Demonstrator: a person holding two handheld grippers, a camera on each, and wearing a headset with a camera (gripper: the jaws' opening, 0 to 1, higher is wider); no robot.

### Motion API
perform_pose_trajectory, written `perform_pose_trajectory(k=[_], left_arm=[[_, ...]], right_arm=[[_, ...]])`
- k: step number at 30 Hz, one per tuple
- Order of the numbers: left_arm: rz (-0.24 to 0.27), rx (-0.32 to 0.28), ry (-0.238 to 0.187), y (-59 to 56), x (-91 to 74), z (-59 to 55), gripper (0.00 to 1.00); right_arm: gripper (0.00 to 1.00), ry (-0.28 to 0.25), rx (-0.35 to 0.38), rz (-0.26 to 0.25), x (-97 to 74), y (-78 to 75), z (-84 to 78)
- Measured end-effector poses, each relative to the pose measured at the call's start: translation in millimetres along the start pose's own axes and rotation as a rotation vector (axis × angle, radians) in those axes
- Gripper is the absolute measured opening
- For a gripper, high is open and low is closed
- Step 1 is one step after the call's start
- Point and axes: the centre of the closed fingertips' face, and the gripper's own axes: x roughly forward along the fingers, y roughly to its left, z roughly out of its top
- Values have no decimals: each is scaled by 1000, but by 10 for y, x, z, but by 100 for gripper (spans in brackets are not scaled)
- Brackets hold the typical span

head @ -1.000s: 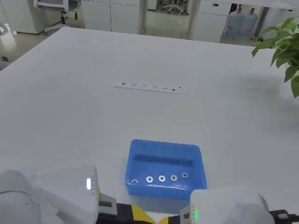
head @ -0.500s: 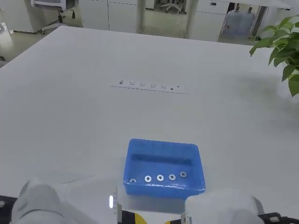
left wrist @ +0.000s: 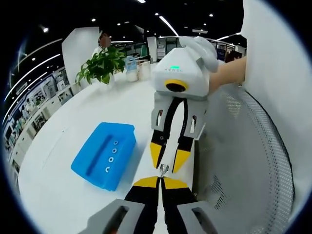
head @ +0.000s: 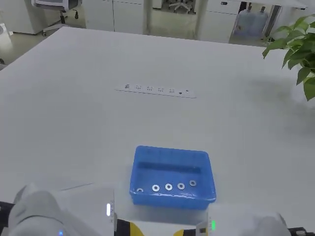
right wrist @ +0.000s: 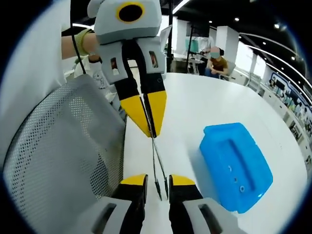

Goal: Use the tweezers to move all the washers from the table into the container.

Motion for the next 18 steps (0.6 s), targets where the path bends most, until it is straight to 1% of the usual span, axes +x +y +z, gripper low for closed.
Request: perform_pose_trajectory(k=[1,2,3,6,9,11,12,13,15,16,18], left_arm=[[3,5,22,13,3,-51,0],[4,15,23,23,7,-53,0],[3,14,38,27,8,-87,0],[-1,9,51,53,28,-137,0],[-11,1,73,71,81,-231,0],[-18,-6,91,76,109,-288,0],[-21,-1,108,77,128,-331,0],[-20,1,114,82,144,-356,0],[-32,1,135,76,180,-427,0],[-35,1,142,75,202,-462,0],[-44,-2,154,71,228,-515,0]], right_arm=[[15,-8,32,-19,-50,-21,-25],[16,-11,44,-26,-66,-30,-32],[18,-28,78,-49,-124,-56,-47],[21,-67,159,-116,-277,-144,-79],[21,-94,231,-188,-441,-239,-137],[22,-96,261,-223,-518,-280,-171],[22,-103,275,-250,-578,-309,-183],[22,-108,285,-268,-620,-327,-190],[23,-128,317,-307,-718,-361,-196],[23,-149,337,-337,-780,-391,-185],[24,-180,368,-374,-863,-421,-166]])
